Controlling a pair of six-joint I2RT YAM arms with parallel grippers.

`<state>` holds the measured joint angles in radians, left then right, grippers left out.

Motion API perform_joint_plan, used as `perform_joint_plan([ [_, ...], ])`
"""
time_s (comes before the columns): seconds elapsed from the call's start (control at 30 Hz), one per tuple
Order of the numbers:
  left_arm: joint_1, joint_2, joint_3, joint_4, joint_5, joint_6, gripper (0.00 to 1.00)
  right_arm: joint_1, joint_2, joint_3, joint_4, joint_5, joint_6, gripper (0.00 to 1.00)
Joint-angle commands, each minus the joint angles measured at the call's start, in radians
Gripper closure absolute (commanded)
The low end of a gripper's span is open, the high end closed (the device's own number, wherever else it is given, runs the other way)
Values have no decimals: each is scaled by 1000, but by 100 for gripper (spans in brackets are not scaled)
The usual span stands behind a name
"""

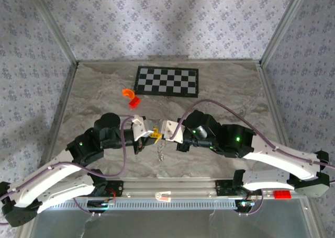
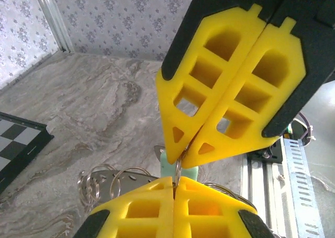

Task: Put the keys on the keyring

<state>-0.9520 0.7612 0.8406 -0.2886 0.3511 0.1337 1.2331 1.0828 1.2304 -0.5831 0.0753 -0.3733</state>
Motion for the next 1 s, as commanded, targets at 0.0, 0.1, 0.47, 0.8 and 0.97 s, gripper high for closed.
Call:
perform_joint_plan([
  [0.0,-1,-22,-10,74,-6,-11,100,13,-6,-12,58,-50,31,100],
  [0.1,-1,-41,-19,86,-19,-25,100,14,-18,-22,68,-61,59,89],
  [0.47,-1,-100,-63,197,13,-39,100,-5,-132,-195,280,-73,179,63],
  [0.8,-1,-112,-67,225,67,-52,100,-14,-149,-212,301,-64,197,78],
  [0.97,-1,-118,-65,238,79,-62,100,-14,-156,-222,307,-52,197,90],
])
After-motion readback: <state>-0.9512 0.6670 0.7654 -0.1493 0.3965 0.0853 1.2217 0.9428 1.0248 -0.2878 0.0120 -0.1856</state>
